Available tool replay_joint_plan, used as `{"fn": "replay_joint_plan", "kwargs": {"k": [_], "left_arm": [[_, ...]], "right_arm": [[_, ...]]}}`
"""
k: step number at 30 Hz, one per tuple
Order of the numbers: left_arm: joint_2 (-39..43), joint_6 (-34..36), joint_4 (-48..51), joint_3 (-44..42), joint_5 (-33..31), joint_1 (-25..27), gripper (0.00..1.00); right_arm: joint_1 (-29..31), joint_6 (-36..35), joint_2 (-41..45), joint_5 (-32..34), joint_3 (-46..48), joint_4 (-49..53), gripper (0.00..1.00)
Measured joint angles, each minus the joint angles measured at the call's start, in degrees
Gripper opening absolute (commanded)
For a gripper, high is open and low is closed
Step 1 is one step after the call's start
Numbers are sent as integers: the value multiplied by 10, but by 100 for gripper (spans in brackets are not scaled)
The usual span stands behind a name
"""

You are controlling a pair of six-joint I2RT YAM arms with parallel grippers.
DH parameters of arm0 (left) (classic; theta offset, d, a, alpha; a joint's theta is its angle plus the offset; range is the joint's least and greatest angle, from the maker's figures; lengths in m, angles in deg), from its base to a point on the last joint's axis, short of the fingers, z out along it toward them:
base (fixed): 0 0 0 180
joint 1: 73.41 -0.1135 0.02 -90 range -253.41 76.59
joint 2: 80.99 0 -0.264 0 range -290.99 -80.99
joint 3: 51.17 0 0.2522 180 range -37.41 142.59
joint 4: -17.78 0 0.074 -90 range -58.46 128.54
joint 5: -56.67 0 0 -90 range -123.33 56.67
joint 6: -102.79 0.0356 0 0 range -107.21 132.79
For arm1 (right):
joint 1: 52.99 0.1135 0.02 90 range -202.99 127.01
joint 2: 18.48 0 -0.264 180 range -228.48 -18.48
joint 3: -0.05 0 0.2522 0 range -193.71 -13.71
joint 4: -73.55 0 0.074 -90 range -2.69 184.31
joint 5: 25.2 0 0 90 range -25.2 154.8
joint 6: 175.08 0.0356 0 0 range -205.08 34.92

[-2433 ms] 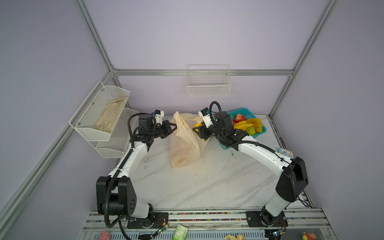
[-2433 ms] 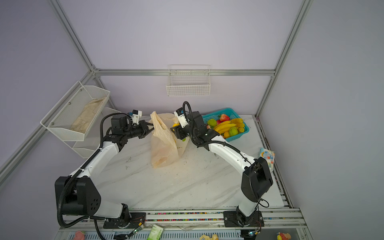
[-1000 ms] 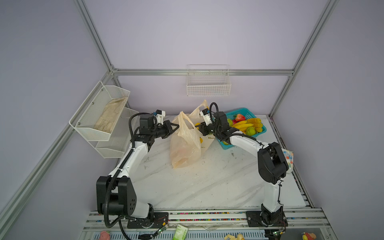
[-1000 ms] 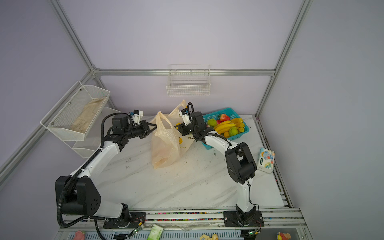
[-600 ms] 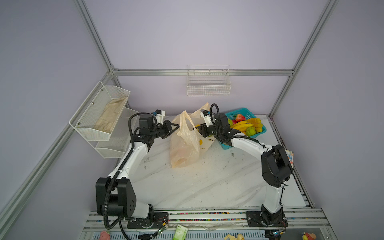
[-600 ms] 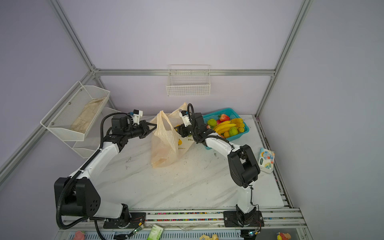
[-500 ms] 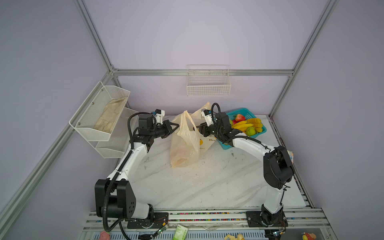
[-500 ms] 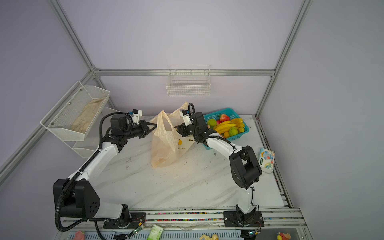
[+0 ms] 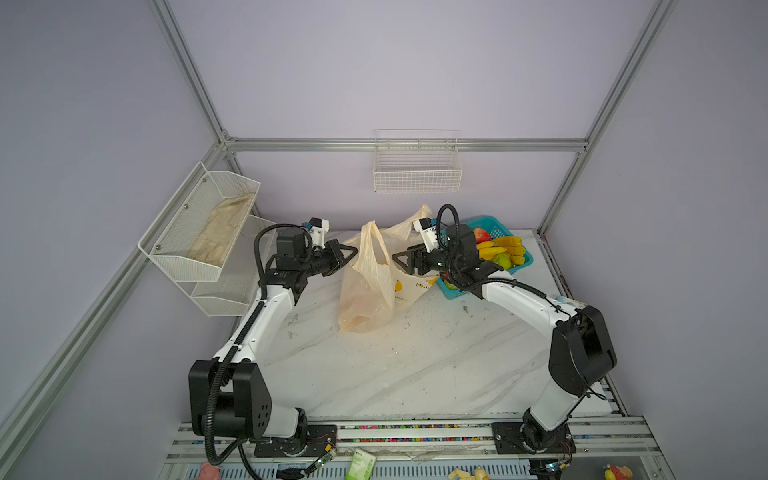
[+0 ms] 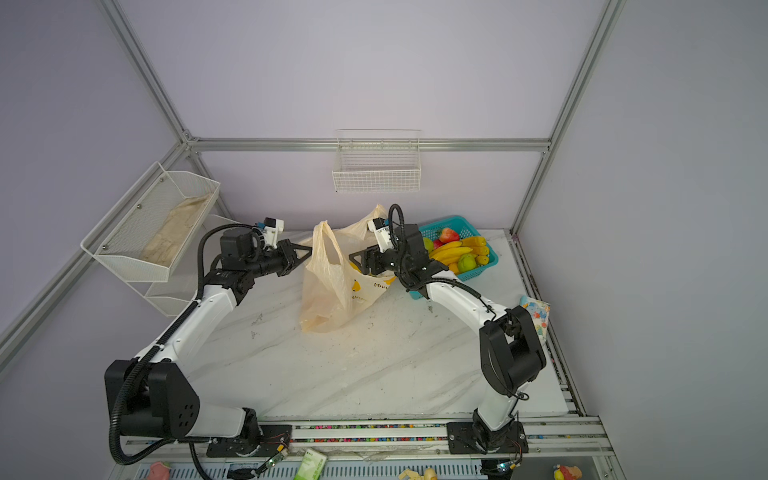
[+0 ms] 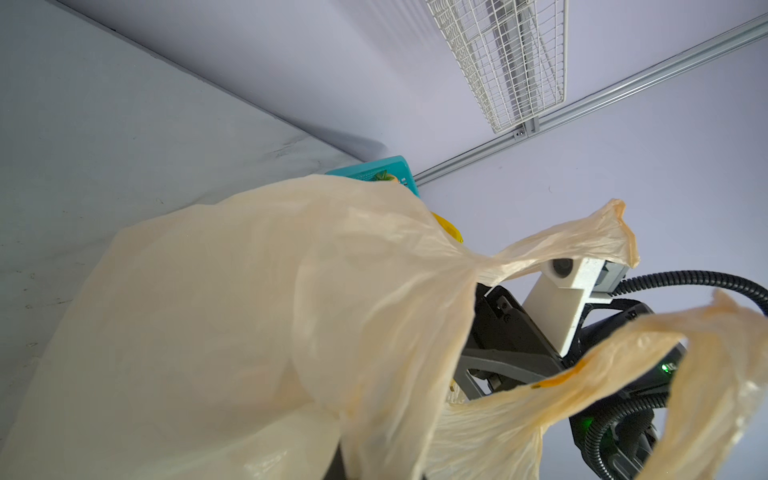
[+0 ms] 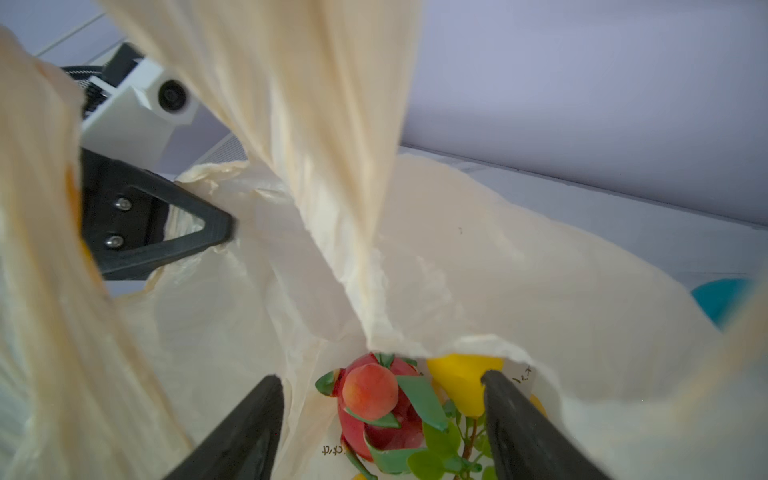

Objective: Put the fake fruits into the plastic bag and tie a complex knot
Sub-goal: 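Withdraw the open right gripper up out of the bag, then move the right gripper back over the fruit basket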

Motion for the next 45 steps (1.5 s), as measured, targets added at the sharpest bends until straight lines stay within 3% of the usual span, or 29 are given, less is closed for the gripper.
{"fn": "replay_joint_plan", "kwargs": {"k": [11, 19, 28, 34, 38, 45], "left_arm": [[0, 8, 1, 0, -2, 2, 0], [21, 10, 15, 0, -21, -21, 0], [27, 10, 17, 0, -25, -28, 0], [27, 9, 17, 0, -26, -36, 0], [27, 9, 17, 0, -26, -38, 0], [27, 7, 13, 0, -25, -38, 0]], "right_arm": [[-8, 17, 75, -70, 80, -22, 69], [-11, -28, 77, -85, 82, 63, 69], [-12, -35, 143, -119, 130, 83, 69], [-44, -19, 223, -87, 132, 64, 74], [-90, 2, 256, -29, 132, 35, 78], [-183, 38, 171, 97, 125, 13, 76]]}}
